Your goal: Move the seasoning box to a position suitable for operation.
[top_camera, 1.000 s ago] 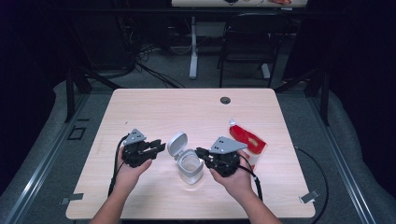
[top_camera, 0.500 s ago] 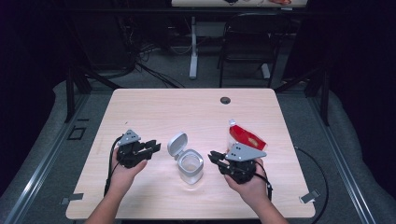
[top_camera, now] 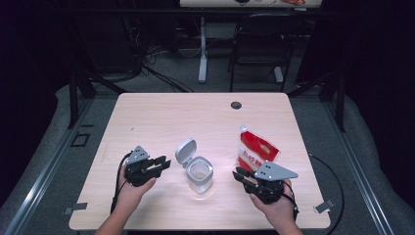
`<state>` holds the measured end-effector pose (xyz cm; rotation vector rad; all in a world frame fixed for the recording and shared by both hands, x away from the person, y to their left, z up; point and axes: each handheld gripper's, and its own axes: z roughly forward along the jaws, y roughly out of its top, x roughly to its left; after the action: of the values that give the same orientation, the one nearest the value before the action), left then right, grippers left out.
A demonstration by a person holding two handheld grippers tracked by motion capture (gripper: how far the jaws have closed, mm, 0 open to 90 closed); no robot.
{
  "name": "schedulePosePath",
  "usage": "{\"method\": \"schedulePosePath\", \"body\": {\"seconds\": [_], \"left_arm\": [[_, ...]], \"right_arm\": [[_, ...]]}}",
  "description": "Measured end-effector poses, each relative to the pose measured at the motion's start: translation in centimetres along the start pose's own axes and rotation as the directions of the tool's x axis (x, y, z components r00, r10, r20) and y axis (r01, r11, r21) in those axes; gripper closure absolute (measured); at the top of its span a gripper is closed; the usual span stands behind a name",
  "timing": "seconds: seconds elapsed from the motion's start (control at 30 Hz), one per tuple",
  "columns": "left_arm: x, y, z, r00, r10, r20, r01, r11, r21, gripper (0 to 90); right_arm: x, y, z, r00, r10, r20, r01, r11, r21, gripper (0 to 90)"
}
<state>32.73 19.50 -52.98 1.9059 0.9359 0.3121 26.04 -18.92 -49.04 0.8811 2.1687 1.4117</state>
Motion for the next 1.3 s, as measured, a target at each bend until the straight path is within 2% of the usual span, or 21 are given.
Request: {"method": "schedulePosePath", "body": {"seconds": [0.33,0.57,0.63,0.67,0.77,0.87,0.93,0.97,1.07,1.3], "left_arm": [[-1.2,-0.6,2.4,0.9995,0.031,0.007,-0.031,0.9991,0.027,71.2],[-1.8,-0.6,3.9,0.9986,0.052,-0.011,-0.052,0.9977,0.043,72.5],[-1.8,-0.5,4.3,0.999,0.046,-0.002,-0.046,0.998,0.044,74.5],[-1.9,-0.5,4.4,0.9989,0.046,0.011,-0.047,0.9979,0.045,79.2],[-2.2,-0.3,4.9,0.9972,0.073,-0.017,-0.072,0.9962,0.047,81.4],[-2.0,-0.2,5.1,0.9979,0.064,-0.012,-0.064,0.997,0.044,81.6],[-1.8,-0.2,5.2,0.9982,0.057,-0.019,-0.056,0.9978,0.033,89.4],[-1.6,-0.1,5.2,0.9991,0.04,-0.014,-0.04,0.9987,0.032,89.6],[-1.3,0.0,5.6,0.9995,0.023,-0.023,-0.023,0.9993,0.03,88.0],[-0.9,0.2,6.3,0.9998,0.018,-0.004,-0.017,0.9994,0.029,87.7]], "right_arm": [[-0.3,-1.1,0.1,0.9992,0.039,-0.013,-0.039,0.9992,0.004,75.6],[-0.5,-1.3,0.2,0.9985,0.05,-0.02,-0.05,0.9987,0.008,75.0],[-0.5,-1.4,0.1,0.9984,0.055,-0.017,-0.054,0.9985,0.006,75.0],[-0.5,-1.5,0.0,0.9985,0.052,-0.014,-0.052,0.9986,0.008,75.0],[-0.6,-1.5,-0.2,0.9983,0.058,-0.01,-0.058,0.9983,0.004,75.0],[-0.7,-1.6,-0.4,0.998,0.063,-0.007,-0.063,0.998,-0.005,74.8],[-0.8,-1.6,-0.6,0.9979,0.065,-0.002,-0.065,0.9979,-0.004,74.7],[-0.8,-1.7,-0.7,0.9978,0.066,0.0,-0.066,0.9978,-0.002,74.5],[-0.9,-1.7,-0.8,0.9975,0.071,0.004,-0.071,0.9975,-0.007,74.3],[-1.2,-1.7,-1.1,0.996,0.088,0.014,-0.088,0.9961,-0.011,74.0]]}}
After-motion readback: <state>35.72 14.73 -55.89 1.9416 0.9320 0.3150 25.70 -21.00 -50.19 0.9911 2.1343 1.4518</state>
